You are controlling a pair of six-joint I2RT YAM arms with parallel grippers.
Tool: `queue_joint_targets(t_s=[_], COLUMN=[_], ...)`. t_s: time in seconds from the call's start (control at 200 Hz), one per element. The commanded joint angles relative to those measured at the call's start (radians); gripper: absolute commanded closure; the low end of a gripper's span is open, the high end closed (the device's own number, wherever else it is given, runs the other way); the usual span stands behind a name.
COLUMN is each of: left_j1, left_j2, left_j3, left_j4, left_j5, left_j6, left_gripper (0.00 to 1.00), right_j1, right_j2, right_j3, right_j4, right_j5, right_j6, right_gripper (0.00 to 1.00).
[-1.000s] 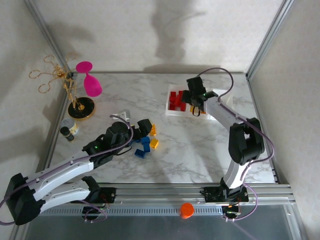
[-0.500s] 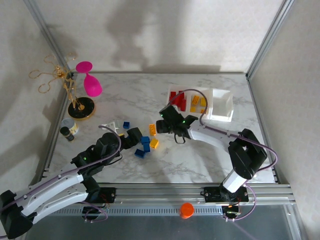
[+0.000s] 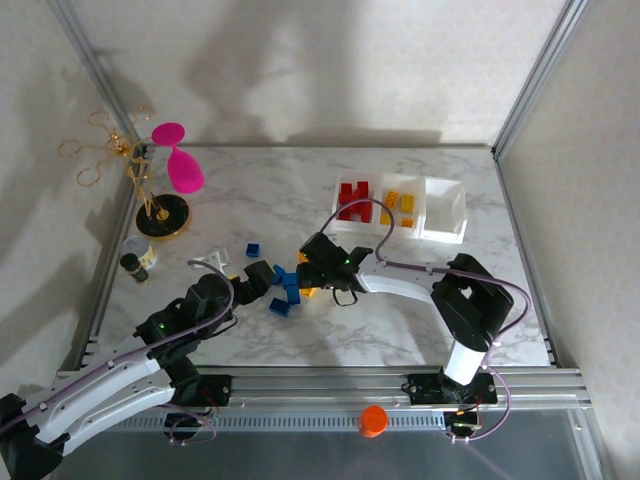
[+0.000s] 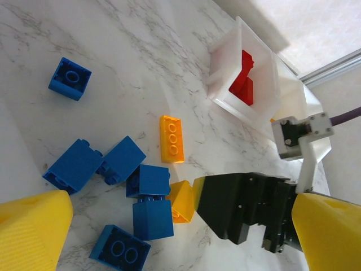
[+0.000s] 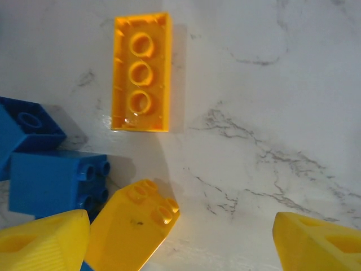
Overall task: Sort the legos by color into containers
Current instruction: Pick up the lego from the center of the table.
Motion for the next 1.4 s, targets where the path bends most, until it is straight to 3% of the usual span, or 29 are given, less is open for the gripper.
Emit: queue_joint_targets(t_s=[0.0, 0.275, 0.591, 0.871, 1.146, 1.397], left_j1=[-0.004, -0.004, -0.004, -0.004, -0.004, -0.004], left_j2=[-0.009, -0.004, -0.005, 0.006, 0.021, 0.115], left_j3=[-0.01, -0.004, -0.017, -0.01, -0.01, 0.044], left_j4=[-0.022, -0.036, -0.007, -0.007, 0.027, 0.089], left_j5=[-0.033, -0.034, -0.03, -0.019, 0.025, 0.069], left_j6=[-0.014, -0.009, -0.014, -0.015, -0.009, 0.034], left_gripper=[0.0, 0.0, 0.0, 0.0, 0.0, 0.0], right_j1=[0.02, 0.032, 0.041, 0.068, 0.063, -0.063], right_j2=[0.048, 0.096, 0.024, 0.076, -0.004, -0.108], right_j3=[0.047, 0.054, -0.023, 0.041, 0.019, 0.032], right_j4=[-0.02, -0.047, -0.124, -0.147, -0.127, -0.168], right_j5=[0.02, 0.046, 0.098, 0.104, 0.106, 0.176], right_j6=[0.089, 0.12, 0.139, 0.103, 0.082, 0.005], right_gripper=[0.16, 0.18, 0.31, 0.48, 0.68, 0.7])
